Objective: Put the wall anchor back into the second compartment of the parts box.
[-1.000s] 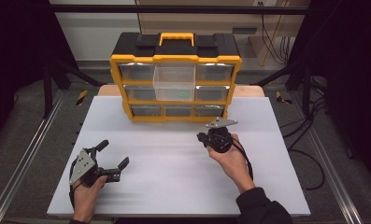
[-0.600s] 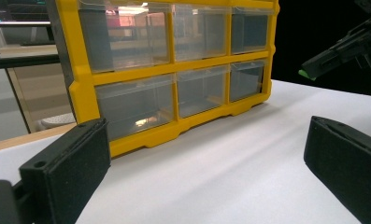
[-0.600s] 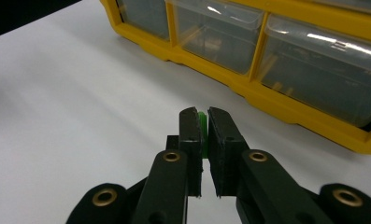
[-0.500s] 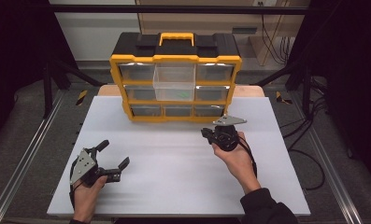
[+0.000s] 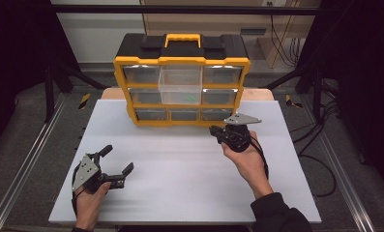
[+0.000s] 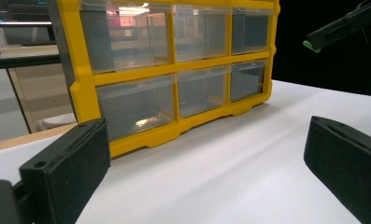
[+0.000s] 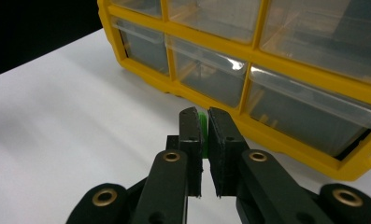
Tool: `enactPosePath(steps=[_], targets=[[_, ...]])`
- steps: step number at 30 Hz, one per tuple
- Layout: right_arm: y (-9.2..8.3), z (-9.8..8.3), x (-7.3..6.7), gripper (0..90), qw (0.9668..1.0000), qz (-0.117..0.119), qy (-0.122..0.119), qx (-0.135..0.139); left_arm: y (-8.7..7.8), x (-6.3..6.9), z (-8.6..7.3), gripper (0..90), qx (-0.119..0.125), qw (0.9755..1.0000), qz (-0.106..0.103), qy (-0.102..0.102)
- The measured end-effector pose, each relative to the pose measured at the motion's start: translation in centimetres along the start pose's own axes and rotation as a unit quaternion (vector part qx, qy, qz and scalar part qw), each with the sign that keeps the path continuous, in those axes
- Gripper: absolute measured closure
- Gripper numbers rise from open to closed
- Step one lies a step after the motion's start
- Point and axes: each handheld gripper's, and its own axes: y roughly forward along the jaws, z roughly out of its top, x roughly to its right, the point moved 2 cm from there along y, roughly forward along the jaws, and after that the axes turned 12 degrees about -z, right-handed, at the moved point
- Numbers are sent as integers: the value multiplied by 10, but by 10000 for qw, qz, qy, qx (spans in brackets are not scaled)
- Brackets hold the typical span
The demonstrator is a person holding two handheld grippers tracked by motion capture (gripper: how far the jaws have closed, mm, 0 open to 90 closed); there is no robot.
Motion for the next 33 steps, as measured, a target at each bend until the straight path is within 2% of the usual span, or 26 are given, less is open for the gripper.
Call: enactPosePath(steps=[1, 2, 5, 7, 13, 14, 20, 25, 33], targets=[[-1, 1, -1, 844, 10000, 4, 63, -45, 0, 0, 0, 3, -5, 10000, 3, 1], [-1, 3, 0, 844, 10000, 7, 16, 41, 0, 0, 0, 3, -9, 10000, 5, -2], [-4, 5, -1, 844, 10000, 20, 62, 30, 0, 0, 0, 3, 5, 10000, -5, 4], [-4, 6, 0, 844, 10000, 9, -10, 88, -1, -1, 0, 3, 18, 10000, 3, -10], [-7, 14, -2, 844, 9998, 4, 16, 189, -1, -1, 0, 3, 32, 10000, 10, -25], [-8, 16, -2, 844, 9998, -13, 82, 183, 0, 0, 0, 3, 31, 10000, 7, -23], [-11, 23, -2, 844, 9996, -15, 66, 263, -1, -1, 0, 3, 36, 10000, 9, -28], [-12, 24, -2, 844, 9995, 24, 121, 299, -1, -1, 0, 3, 34, 10000, 14, -26], [-12, 28, -2, 844, 9993, 35, 82, 360, -2, -1, 0, 3, 41, 10000, 27, -26]])
